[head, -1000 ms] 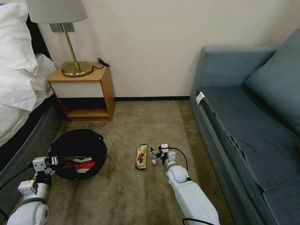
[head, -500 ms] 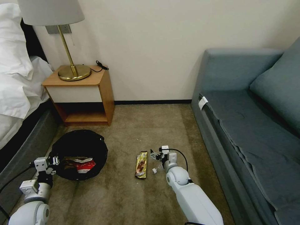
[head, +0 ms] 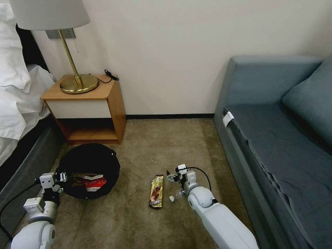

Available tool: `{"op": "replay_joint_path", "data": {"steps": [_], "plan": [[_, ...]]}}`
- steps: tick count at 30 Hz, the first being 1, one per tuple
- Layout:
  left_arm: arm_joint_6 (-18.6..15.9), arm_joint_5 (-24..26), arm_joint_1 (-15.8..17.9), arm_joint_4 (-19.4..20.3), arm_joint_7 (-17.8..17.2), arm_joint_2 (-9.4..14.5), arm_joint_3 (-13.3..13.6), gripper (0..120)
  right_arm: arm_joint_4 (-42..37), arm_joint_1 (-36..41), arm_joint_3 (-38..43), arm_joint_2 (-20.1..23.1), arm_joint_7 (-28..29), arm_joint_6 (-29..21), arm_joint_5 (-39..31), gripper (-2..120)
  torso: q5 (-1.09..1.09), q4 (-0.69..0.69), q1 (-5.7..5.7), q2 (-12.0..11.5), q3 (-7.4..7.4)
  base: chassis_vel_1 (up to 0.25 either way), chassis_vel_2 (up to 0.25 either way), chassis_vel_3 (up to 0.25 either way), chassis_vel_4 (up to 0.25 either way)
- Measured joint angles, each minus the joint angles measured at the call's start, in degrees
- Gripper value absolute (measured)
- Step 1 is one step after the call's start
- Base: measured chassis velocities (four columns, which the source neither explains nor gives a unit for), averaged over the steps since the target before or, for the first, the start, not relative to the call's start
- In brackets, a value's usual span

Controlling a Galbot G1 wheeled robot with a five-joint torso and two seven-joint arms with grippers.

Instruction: Pick up the trash bin, then pick up the garbage on the floor and place it into the trash bin.

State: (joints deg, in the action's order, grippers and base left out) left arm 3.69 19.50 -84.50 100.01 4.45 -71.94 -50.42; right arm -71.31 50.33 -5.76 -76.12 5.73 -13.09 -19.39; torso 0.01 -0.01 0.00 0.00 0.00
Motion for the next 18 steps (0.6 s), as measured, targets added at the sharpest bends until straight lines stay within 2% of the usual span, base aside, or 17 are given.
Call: {"op": "replay_joint_path", "data": {"steps": [2,7,13,15,16,18], "plan": [[-0.1,0.0,0.0,0.0,0.0,-0.3,-0.1,4,-0.3,-2.6,-4.7,2.0,-1.0,-1.1,-0.4,100,0.00,0.01,0.00,0.0,0.00,0.000,0.000,0.000,0.000],[-0.1,-0.1,0.1,0.0,0.0,-0.3,-0.4,4,-0.1,-5.4,-7.9,3.5,-2.3,-1.4,-1.0,100,0.00,0.01,0.00,0.0,0.00,0.000,0.000,0.000,0.000],[0.0,-0.6,0.0,-0.2,0.1,-0.8,-1.1,4,3.2,-12.4,-14.6,6.0,-6.2,-0.8,-1.1,100,0.00,0.02,0.00,0.0,0.00,0.000,0.000,0.000,0.000],[0.1,-0.8,-0.1,-0.2,0.3,-0.8,-1.4,4,4.1,-14.8,-17.0,8.8,-10.2,0.0,1.0,100,0.00,0.02,0.00,0.0,0.00,0.000,0.000,0.000,0.000],[0.1,-0.8,-0.1,-0.2,0.3,-0.8,-1.4,4,4.1,-14.8,-17.0,8.8,-10.2,0.0,1.0,100,0.00,0.02,0.00,0.0,0.00,0.000,0.000,0.000,0.000],[0.1,-0.9,0.0,-0.2,0.4,-0.7,-1.7,4,4.1,-15.9,-18.6,12.3,-13.5,0.4,3.4,100,0.00,0.01,0.00,0.0,0.00,0.000,0.000,0.000,0.000]]}}
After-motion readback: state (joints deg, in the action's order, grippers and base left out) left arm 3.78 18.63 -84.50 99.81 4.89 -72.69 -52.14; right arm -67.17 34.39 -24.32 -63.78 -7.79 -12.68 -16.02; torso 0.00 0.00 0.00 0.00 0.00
